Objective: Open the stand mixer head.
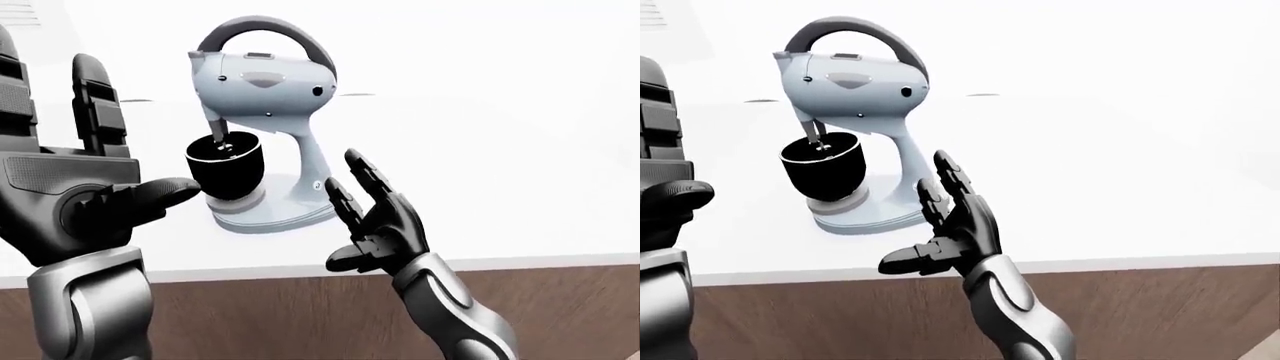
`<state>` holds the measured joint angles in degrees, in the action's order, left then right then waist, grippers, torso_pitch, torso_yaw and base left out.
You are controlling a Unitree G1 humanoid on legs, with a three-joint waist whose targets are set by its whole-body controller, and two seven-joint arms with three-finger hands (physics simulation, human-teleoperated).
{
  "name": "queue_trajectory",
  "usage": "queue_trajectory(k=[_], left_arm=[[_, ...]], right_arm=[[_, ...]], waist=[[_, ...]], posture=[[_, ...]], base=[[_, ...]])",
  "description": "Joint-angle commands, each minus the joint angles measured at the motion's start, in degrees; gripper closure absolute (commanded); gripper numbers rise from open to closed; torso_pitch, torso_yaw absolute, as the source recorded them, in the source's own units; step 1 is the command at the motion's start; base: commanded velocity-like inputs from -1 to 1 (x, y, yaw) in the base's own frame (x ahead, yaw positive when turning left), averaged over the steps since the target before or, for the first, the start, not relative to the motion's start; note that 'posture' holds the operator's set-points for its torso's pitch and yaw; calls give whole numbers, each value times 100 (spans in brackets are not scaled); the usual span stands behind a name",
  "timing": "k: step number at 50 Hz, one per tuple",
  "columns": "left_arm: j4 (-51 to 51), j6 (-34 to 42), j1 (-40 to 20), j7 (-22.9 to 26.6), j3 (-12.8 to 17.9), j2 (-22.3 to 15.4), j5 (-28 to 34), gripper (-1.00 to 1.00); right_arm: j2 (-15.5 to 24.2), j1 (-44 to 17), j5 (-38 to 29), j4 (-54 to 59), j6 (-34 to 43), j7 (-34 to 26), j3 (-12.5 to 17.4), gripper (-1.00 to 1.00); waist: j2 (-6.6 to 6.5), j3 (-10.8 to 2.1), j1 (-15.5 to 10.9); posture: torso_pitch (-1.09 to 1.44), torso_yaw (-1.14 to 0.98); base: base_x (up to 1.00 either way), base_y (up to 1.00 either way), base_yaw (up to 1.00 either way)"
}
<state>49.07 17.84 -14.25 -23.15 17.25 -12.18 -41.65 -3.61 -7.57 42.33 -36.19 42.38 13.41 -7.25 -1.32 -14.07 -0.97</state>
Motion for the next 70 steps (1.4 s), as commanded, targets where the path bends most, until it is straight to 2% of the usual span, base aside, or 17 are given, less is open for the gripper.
queue_trajectory(k=[1,23,37,62,70], left_arm=[[78,-86,-133,41,17,-50,7,-100],[89,-88,-117,31,51,-64,-30,-100],[70,-94,-133,17,49,-77,-38,-100],[140,-25,-184,-73,86,-141,-144,-100],[213,-12,-158,-100,104,-157,-184,-100]], right_arm=[[-27,-148,-10,-117,-171,-85,20,-100],[-124,-147,-224,259,-379,-337,-86,-100],[-173,-441,-360,741,-541,-530,10,-100],[-235,-622,-670,1568,-918,-953,72,-100],[-264,-872,-735,1849,-1015,-1064,125,-100]], waist=[[-25,-19,1],[-38,-30,-4],[-55,-29,-1],[-70,-22,2],[-83,-16,5]], posture=[[-31,0],[-31,0],[-31,0],[-31,0],[-31,0]], base=[[0,0,0],[0,0,0],[0,0,0],[0,0,0],[0,0,0]])
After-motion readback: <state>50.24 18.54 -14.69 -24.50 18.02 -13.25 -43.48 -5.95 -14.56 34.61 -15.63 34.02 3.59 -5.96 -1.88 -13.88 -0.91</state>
